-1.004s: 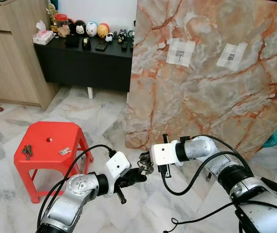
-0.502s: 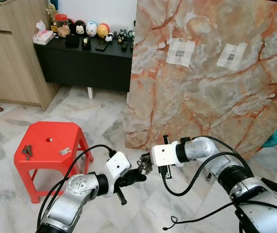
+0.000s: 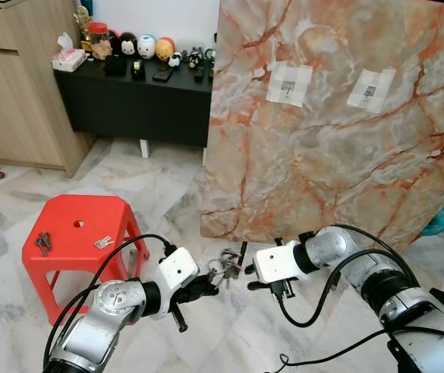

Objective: Hang keys on a hook

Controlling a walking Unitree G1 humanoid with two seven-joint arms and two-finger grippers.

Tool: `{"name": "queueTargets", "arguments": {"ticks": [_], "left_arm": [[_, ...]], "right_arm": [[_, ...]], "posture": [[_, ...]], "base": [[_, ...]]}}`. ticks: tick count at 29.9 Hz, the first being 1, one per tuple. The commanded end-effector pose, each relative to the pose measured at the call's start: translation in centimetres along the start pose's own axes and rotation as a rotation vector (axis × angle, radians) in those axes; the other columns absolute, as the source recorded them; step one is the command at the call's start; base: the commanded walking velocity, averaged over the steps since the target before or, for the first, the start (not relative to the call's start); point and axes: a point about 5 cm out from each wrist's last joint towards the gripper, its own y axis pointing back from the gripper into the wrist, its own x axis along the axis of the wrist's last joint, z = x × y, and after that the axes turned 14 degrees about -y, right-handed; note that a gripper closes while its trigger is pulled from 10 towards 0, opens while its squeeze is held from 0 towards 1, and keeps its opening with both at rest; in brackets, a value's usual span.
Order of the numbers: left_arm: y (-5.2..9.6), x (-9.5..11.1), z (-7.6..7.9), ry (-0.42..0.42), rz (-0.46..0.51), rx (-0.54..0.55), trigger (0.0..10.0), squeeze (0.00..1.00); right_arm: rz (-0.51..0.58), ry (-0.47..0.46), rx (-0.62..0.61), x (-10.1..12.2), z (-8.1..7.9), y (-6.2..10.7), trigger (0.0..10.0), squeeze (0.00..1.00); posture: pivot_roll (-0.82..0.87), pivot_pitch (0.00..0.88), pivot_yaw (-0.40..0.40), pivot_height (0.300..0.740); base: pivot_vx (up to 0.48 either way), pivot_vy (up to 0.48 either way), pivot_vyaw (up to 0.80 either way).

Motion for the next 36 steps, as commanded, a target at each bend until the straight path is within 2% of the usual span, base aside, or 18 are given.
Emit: {"name": "queueTargets", "arguments": {"ticks": [1, 7, 12, 13, 14, 15, 17, 18, 19, 20, 21, 22, 24, 25, 26, 29, 31, 36], "left_arm": [[0.3, -0.2, 0.1, -0.071, -0.062, -0.013, 0.0, 0.0], [1.0, -0.7, -0.9, -0.244, -0.193, 0.013, 0.0, 0.0], [0.4, 0.8, -1.5, -0.207, -0.092, 0.099, 0.0, 0.0], [0.1, 1.6, -2.0, -0.219, -0.056, 0.154, 0.0, 0.0], [0.1, 1.6, -2.0, -0.219, -0.056, 0.154, 0.0, 0.0], [-0.2, 2.0, -2.2, -0.247, -0.047, 0.177, 0.0, 0.0], [-0.3, 2.2, -2.3, -0.272, -0.05, 0.187, 0.0, 0.0], [-0.7, 2.4, -2.5, -0.327, -0.078, 0.211, 1.3, 0.0], [-0.9, 2.5, -2.6, -0.361, -0.086, 0.213, 3.6, 0.0], [-1.0, 2.6, -2.6, -0.381, -0.089, 0.212, 3.6, 0.0], [-1.1, 2.8, -2.6, -0.406, -0.089, 0.216, 8.5, 0.0], [-1.3, 3.0, -2.8, -0.426, -0.089, 0.238, 10.0, 0.0], [-1.9, 3.5, -3.2, -0.392, -0.068, 0.287, 10.0, 0.0], [-2.6, 4.1, -3.3, -0.346, -0.035, 0.32, 10.0, 0.0], [-2.6, 4.1, -3.3, -0.346, -0.035, 0.32, 10.0, 0.0], [-3.4, 5.2, -3.2, -0.298, 0.03, 0.367, 10.0, 0.0], [-4.4, 6.4, -2.8, -0.209, 0.102, 0.411, 10.0, 0.0], [-5.3, 7.5, -2.4, -0.077, 0.18, 0.476, 10.0, 0.0]], "right_arm": [[-0.074, -0.02, -0.006, -1.4, 0.0, 0.7, 10.0, 1.0], [-0.147, -0.06, -0.067, -3.1, -0.1, 1.3, 10.0, 1.0], [-0.172, -0.178, -0.248, -5.2, 0.1, 1.9, 10.0, 1.0], [-0.196, -0.248, -0.369, -6.4, 0.1, 2.2, 10.0, 0.33], [-0.196, -0.248, -0.369, -6.4, 0.1, 2.2, 10.0, 0.33], [-0.221, -0.3, -0.458, -7.5, 0.0, 2.6, 10.0, 0.0], [-0.226, -0.336, -0.498, -8.0, -0.2, 2.7, 10.0, 0.0], [-0.232, -0.441, -0.583, -9.3, -0.8, 2.9, 10.0, 0.0], [-0.243, -0.484, -0.62, -9.9, -1.2, 2.9, 10.0, 0.0], [-0.25, -0.506, -0.64, -10.3, -1.4, 2.9, 10.0, 0.0], [-0.261, -0.527, -0.661, -10.7, -1.8, 2.8, 10.0, 0.0], [-0.276, -0.56, -0.691, -11.3, -2.3, 2.7, 10.0, 0.0], [-0.307, -0.658, -0.761, -12.7, -3.9, 2.3, 10.0, 0.0], [-0.317, -0.771, -0.801, -13.9, -5.7, 1.5, 10.0, 0.0], [-0.317, -0.771, -0.801, -13.9, -5.7, 1.5, 10.0, 0.0], [-0.302, -0.935, -0.845, -14.8, -8.0, 0.2, 10.0, 0.0], [-0.286, -1.129, -0.88, -15.5, -10.7, -1.2, 10.0, 0.0], [-0.251, -1.341, -0.944, -15.9, -13.3, -2.6, 10.0, 0.0]], "posture": [[0.1, 0.0, -0.18, 0.74], [0.1, 0.0, -0.179, 0.74], [0.09, 0.0, -0.17, 0.74], [0.09, 0.0, -0.166, 0.74], [0.09, 0.0, -0.166, 0.74], [0.09, 0.0, -0.159, 0.74], [0.08, 0.0, -0.156, 0.74], [0.08, 0.0, -0.15, 0.74], [0.08, 0.0, -0.15, 0.74], [0.08, 0.0, -0.148, 0.74], [0.08, 0.0, -0.148, 0.74], [0.08, 0.0, -0.144, 0.74], [0.07, 0.0, -0.138, 0.74], [0.07, 0.0, -0.136, 0.74], [0.07, 0.0, -0.136, 0.74], [0.07, 0.0, -0.128, 0.74], [0.08, 0.0, -0.126, 0.74], [0.07, 0.0, -0.126, 0.74]], "base": [[0.0, 0.0, 0.0], [0.0, 0.0, 0.0], [0.0, 0.0, 0.0], [0.0, 0.0, 0.0], [0.0, 0.0, 0.0], [0.0, 0.0, 0.0], [0.0, 0.0, 0.0], [0.0, 0.0, 0.0], [0.0, 0.0, 0.0], [0.0, 0.0, 0.0], [0.0, 0.0, 0.0], [0.0, 0.0, 0.0], [0.0, 0.0, 0.0], [0.0, 0.0, 0.0], [0.0, 0.0, 0.0], [0.0, 0.0, 0.0], [0.0, 0.0, 0.0], [0.0, 0.0, 0.0]]}}
